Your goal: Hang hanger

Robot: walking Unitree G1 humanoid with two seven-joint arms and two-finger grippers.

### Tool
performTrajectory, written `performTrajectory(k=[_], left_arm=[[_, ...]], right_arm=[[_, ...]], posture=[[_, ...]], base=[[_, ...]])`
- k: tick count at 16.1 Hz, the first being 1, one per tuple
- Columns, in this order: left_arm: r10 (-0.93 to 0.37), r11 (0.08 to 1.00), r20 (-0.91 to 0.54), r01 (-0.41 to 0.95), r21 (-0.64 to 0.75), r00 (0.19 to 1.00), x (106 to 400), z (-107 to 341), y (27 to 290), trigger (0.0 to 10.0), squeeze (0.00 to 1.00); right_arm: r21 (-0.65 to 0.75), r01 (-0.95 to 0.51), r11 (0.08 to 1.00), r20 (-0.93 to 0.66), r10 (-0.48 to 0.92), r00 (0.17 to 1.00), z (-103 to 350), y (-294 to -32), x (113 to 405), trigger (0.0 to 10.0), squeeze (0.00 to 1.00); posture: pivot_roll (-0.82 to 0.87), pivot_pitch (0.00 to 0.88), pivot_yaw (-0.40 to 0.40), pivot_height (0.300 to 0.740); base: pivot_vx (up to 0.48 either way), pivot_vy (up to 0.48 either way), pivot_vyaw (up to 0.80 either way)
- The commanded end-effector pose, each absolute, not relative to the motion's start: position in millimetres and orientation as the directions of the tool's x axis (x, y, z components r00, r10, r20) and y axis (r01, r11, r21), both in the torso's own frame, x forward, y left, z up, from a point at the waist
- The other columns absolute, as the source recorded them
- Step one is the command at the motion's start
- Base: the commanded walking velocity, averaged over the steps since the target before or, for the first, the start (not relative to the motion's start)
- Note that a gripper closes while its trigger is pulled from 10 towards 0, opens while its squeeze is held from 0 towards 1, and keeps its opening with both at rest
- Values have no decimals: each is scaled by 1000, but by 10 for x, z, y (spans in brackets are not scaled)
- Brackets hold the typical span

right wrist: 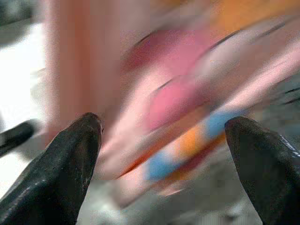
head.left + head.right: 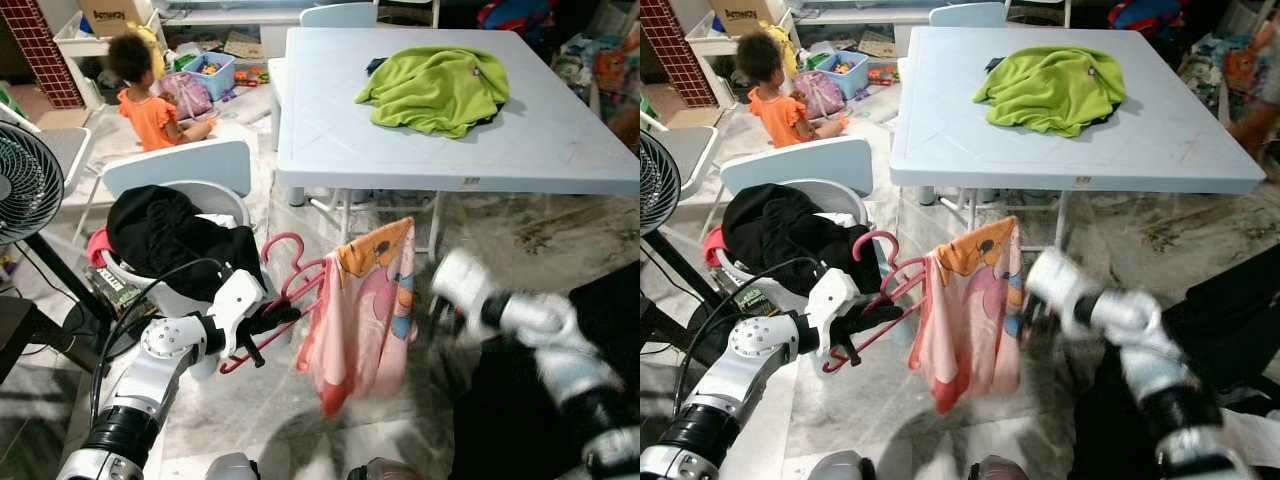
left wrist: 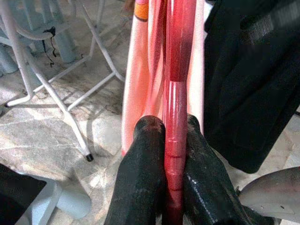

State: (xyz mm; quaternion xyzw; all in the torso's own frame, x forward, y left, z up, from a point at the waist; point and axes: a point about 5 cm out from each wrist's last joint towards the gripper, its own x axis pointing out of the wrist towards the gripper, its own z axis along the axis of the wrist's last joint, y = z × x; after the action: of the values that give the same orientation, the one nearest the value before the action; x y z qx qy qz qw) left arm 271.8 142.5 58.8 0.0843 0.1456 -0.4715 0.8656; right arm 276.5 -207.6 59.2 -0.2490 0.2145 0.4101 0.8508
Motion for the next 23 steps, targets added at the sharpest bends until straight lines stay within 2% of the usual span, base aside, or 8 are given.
performTrajectory(k=[1,3,6,11,12,13,17,23], left_arm=[[-830,499,-275,866,26,486,2763,754,1329,0,0],[-858,447,-270,894,29,438,2725,788,1232,0,0],[-872,436,-239,900,20,428,2727,811,1116,0,0],[-883,420,-232,907,-1,409,2696,799,992,0,0],[-893,404,-224,915,-12,391,2679,807,937,0,0],[-900,392,-215,920,-17,379,2668,823,906,0,0],[-907,377,-214,926,-28,363,2644,832,896,0,0],[-896,394,-231,919,-19,379,2645,808,924,0,0]], right_arm=[[-204,-835,511,-590,616,521,537,-1981,2709,10000,0],[-170,-844,508,-602,625,497,435,-1871,2633,10000,0],[-90,-826,557,-562,656,504,425,-1704,2620,10000,0],[-33,-733,680,-528,610,590,422,-1563,2699,10000,0],[-49,-686,726,-517,569,639,402,-1524,2750,4353,0],[-51,-644,764,-507,536,676,389,-1512,2791,0,0],[-50,-514,856,-459,437,774,420,-1557,2914,0,0],[-74,-461,884,-445,384,809,452,-1657,2987,0,0]], posture=[[-51,17,1,740],[-49,18,4,740],[-51,16,7,740],[-54,12,5,740],[-54,12,5,740],[-54,12,5,740],[-47,10,8,740],[-52,16,4,740]], base=[[0,0,0],[0,0,0],[0,0,0],[0,0,0],[0,0,0],[0,0,0],[0,0,0],[0,0,0]])
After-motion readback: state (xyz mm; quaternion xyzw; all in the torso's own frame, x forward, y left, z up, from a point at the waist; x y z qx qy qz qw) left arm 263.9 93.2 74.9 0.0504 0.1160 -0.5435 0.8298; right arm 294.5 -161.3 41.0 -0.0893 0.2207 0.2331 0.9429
